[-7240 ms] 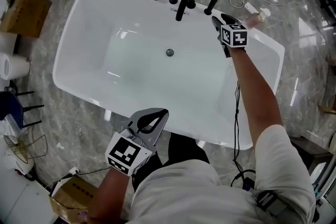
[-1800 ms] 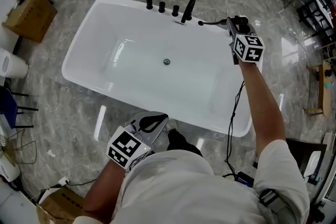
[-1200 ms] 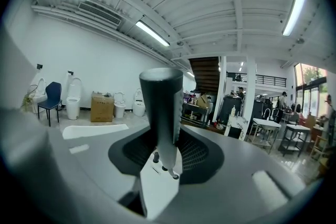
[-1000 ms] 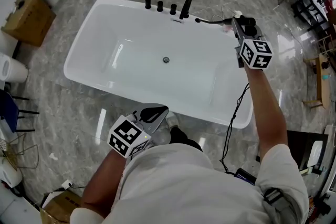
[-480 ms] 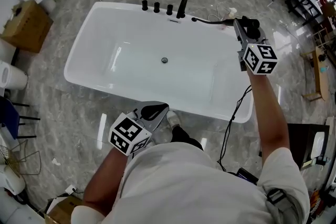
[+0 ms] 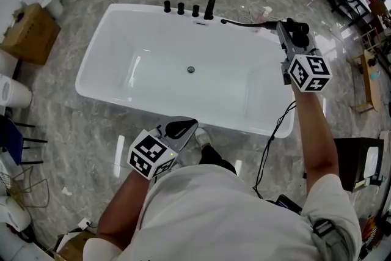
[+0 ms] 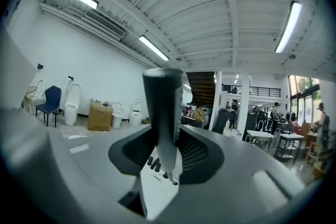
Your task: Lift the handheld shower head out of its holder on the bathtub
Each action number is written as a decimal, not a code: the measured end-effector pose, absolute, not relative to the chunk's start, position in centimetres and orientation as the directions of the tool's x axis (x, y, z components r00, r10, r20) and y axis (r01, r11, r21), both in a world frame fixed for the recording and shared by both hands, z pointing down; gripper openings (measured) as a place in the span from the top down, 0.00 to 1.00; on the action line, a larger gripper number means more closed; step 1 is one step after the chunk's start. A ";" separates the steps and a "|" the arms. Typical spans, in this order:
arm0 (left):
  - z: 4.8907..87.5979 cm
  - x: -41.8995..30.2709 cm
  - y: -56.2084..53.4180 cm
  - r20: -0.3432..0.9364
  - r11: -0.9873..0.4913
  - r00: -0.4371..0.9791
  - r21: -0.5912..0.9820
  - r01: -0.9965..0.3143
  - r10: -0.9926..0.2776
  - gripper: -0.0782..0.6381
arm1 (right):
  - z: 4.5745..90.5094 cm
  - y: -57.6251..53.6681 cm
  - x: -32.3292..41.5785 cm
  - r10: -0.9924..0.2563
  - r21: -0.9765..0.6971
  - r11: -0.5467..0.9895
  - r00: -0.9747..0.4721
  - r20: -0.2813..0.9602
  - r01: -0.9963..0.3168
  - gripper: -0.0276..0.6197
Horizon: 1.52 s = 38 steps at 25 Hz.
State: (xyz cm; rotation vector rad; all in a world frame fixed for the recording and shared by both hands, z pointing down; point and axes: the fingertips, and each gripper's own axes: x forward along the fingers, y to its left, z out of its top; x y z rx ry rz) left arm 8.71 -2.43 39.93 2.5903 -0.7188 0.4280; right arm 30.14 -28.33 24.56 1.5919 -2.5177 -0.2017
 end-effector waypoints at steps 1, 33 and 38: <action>39.9 8.6 -2.2 0.394 -0.780 0.819 0.306 -0.545 -0.417 0.88 | 24.2 -27.8 30.2 -0.905 0.196 0.424 -0.422 0.054 -0.884 0.73; 39.8 6.7 3.5 0.356 -0.792 0.839 0.318 -0.522 -0.410 0.88 | 14.7 -14.0 29.3 -0.897 0.243 0.406 -0.435 -0.079 -0.881 0.73; 39.5 6.4 4.1 0.348 -0.794 0.841 0.314 -0.520 -0.414 0.88 | 13.2 -11.9 28.8 -0.892 0.245 0.406 -0.440 -0.105 -0.880 0.73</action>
